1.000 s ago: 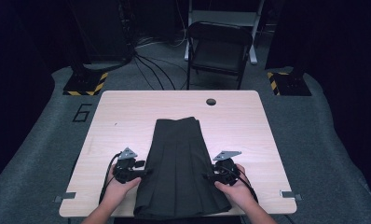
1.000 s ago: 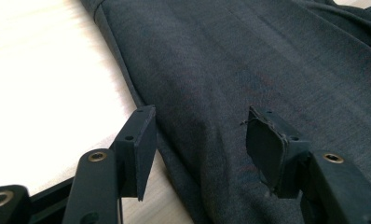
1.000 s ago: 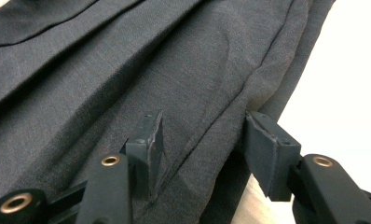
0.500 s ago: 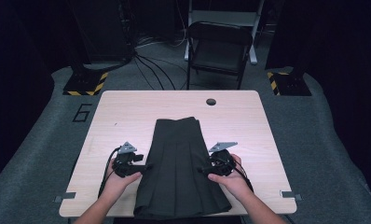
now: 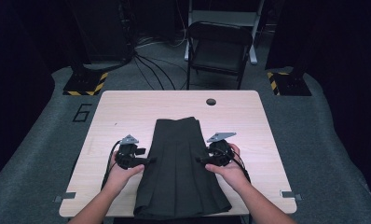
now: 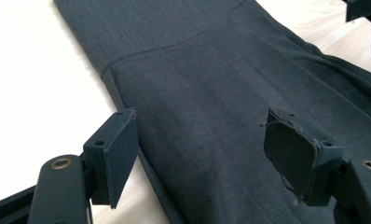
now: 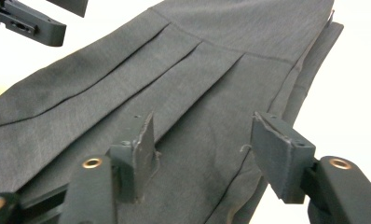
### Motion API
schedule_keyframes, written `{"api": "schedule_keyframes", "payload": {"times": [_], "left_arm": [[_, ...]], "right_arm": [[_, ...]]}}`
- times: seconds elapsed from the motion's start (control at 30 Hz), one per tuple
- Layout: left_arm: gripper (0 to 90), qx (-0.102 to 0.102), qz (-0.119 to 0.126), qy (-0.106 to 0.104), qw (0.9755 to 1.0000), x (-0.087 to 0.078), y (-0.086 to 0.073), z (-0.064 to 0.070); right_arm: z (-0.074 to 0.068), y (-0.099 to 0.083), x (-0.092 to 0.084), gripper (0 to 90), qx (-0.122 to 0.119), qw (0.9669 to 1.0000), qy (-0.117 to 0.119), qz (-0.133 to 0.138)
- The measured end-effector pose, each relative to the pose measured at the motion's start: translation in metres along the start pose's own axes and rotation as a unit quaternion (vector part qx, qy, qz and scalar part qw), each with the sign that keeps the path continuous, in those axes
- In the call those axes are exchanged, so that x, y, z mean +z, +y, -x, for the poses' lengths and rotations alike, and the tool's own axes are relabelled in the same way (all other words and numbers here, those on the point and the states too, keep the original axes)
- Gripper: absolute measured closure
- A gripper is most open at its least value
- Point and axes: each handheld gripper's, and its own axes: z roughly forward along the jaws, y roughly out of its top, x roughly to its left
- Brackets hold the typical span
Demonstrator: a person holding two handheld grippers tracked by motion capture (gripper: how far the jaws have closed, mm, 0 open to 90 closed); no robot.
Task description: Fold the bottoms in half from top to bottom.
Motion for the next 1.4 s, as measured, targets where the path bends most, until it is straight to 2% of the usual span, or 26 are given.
{"api": "schedule_keyframes", "payload": {"times": [0.1,0.17,0.2,0.3,0.5,0.53,0.67,0.7,0.73,0.77,0.83,0.87,0.97,1.0,1.07,1.17,1.33,1.37,1.4], "left_arm": [[29.0,0.011,-0.005,0.003,0.9999,0.001,0.006,0.0],[30.7,0.019,-0.007,0.002,0.9998,0.003,0.01,0.0],[32.8,0.029,-0.008,0.004,0.9996,0.006,0.014,0.0],[36.1,0.034,-0.01,0.0,0.9994,0.007,0.019,-0.001],[43.4,0.036,0.009,-0.001,0.9993,0.014,0.029,-0.005],[43.8,0.028,0.005,-0.001,0.9996,0.017,0.032,-0.007],[45.5,0.024,0.009,0.002,0.9997,0.019,0.036,-0.012],[45.5,0.015,0.013,0.005,0.9998,0.02,0.036,-0.013],[45.6,0.019,0.014,0.005,0.9997,0.021,0.037,-0.016],[45.9,0.012,0.016,0.007,0.9998,0.022,0.037,-0.016],[46.1,0.012,0.011,0.012,0.9998,0.025,0.039,-0.021],[46.4,0.005,0.014,0.015,0.9998,0.028,0.039,-0.024],[46.6,0.002,0.013,0.017,0.9998,0.031,0.039,-0.028],[46.6,-0.001,0.011,0.025,0.9996,0.036,0.038,-0.031],[46.6,-0.001,0.011,0.025,0.9996,0.039,0.038,-0.033],[46.4,-0.002,0.006,0.032,0.9995,0.045,0.037,-0.037],[45.9,-0.007,0.005,0.048,0.9988,0.055,0.035,-0.044],[45.9,-0.013,0.008,0.051,0.9986,0.057,0.034,-0.045],[45.9,-0.018,0.012,0.053,0.9984,0.06,0.034,-0.045]], "right_arm": [[0.003,0.005,0.0,45.9,-0.012,0.9999,-0.003,0.003],[0.004,0.009,0.0,50.4,-0.009,1.0,0.0,0.002],[0.006,0.012,0.002,51.0,-0.013,0.9999,-0.002,0.0],[0.009,0.016,0.007,53.9,-0.024,0.9997,-0.003,-0.003],[0.012,0.022,0.015,56.3,-0.03,0.9995,0.002,-0.006],[0.015,0.024,0.018,57.7,-0.03,0.9995,0.006,-0.009],[0.02,0.027,0.025,58.4,-0.024,0.9996,0.007,-0.01],[0.02,0.027,0.025,58.4,-0.024,0.9996,0.007,-0.01],[0.021,0.027,0.027,59.1,-0.023,0.9997,0.004,-0.009],[0.022,0.027,0.029,59.5,-0.021,0.9997,0.007,-0.014],[0.025,0.026,0.035,59.9,-0.024,0.9996,0.003,-0.014],[0.028,0.026,0.04,59.8,-0.021,0.9996,-0.002,-0.019],[0.032,0.026,0.044,59.3,-0.017,0.9996,-0.011,-0.02],[0.035,0.025,0.048,58.7,0.0,0.9994,-0.023,-0.025],[0.038,0.025,0.05,58.7,-0.002,0.9994,-0.027,-0.022],[0.047,0.023,0.057,58.3,0.008,0.9986,-0.044,-0.027],[0.053,0.02,0.064,56.5,0.018,0.9975,-0.057,-0.036],[0.054,0.018,0.068,55.1,0.031,0.9971,-0.058,-0.038],[0.054,0.018,0.068,55.1,0.031,0.9971,-0.058,-0.038]]}}
